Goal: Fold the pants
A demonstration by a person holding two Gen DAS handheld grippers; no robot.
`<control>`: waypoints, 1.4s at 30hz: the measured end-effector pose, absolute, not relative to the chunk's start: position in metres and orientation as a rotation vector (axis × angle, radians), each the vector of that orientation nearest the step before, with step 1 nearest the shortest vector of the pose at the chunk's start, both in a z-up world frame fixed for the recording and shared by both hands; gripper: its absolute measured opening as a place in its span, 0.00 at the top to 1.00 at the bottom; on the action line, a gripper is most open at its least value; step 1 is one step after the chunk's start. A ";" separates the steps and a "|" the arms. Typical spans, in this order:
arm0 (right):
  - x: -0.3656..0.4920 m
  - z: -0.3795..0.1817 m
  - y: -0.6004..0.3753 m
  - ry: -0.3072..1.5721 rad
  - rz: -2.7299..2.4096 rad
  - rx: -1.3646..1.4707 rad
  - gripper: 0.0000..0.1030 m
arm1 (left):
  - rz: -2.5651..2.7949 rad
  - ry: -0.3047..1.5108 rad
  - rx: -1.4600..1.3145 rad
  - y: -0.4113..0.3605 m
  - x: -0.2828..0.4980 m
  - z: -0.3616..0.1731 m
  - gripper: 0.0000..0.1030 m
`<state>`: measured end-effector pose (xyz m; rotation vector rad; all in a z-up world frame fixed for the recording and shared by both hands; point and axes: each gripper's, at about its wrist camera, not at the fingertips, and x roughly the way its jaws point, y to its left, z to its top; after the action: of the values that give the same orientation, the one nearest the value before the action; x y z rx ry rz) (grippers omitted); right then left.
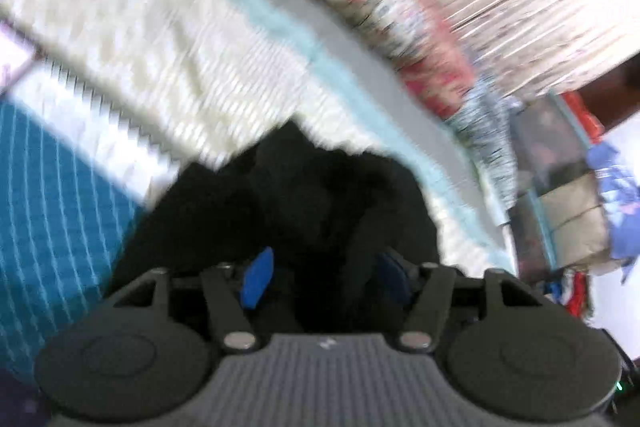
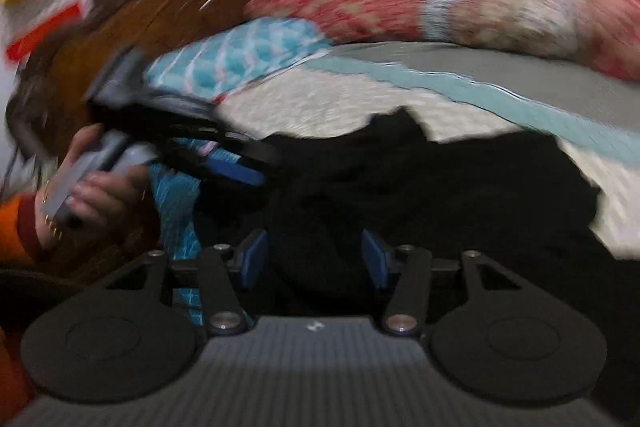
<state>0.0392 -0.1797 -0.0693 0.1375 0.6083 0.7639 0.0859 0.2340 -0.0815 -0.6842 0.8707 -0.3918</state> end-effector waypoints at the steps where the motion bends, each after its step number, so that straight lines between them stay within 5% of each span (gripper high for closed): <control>1: 0.038 -0.063 -0.203 0.580 0.706 0.196 0.47 | -0.383 0.833 -0.653 0.237 0.089 -0.070 0.41; 6: 0.097 -0.060 -0.273 0.521 0.368 0.418 0.47 | -0.319 0.768 -0.404 0.221 0.152 -0.050 0.21; 11: 0.190 -0.102 -0.279 0.719 0.174 0.516 0.39 | -0.389 0.987 -0.428 0.186 0.232 -0.099 0.21; 13: 0.217 -0.131 -0.272 0.864 0.123 0.559 0.38 | -0.365 1.052 -0.433 0.172 0.244 -0.117 0.36; 14: 0.227 -0.142 -0.265 0.913 0.129 0.594 0.42 | -0.330 1.060 -0.391 0.162 0.245 -0.121 0.53; 15: 0.225 -0.151 -0.258 0.921 0.155 0.615 0.68 | -0.304 1.048 -0.345 0.153 0.245 -0.121 0.71; 16: 0.226 -0.153 -0.246 0.920 0.176 0.608 0.90 | -0.297 1.037 -0.318 0.149 0.242 -0.118 0.77; 18: 0.223 -0.136 -0.232 0.862 0.206 0.579 0.91 | -0.286 1.015 -0.329 0.151 0.232 -0.108 0.84; 26: 0.110 0.006 -0.329 0.072 -0.045 0.546 0.92 | -0.085 0.672 -0.571 0.228 0.179 -0.050 0.86; 32: 0.030 -0.044 -0.373 0.222 -0.394 0.460 0.85 | 0.007 0.783 -0.625 0.244 0.163 -0.092 0.85; 38: -0.016 -0.114 -0.393 0.425 -0.579 0.635 0.82 | 0.027 0.810 -0.613 0.245 0.154 -0.101 0.78; 40: -0.027 -0.115 -0.403 0.401 -0.602 0.659 0.81 | 0.030 0.799 -0.604 0.244 0.156 -0.095 0.64; 42: -0.029 -0.109 -0.408 0.376 -0.620 0.663 0.80 | 0.040 0.779 -0.564 0.239 0.159 -0.089 0.39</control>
<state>-0.0292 -0.4082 -0.1086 0.6633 0.3759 -0.6198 0.1593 0.2393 -0.0885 -0.5637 0.7791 0.0400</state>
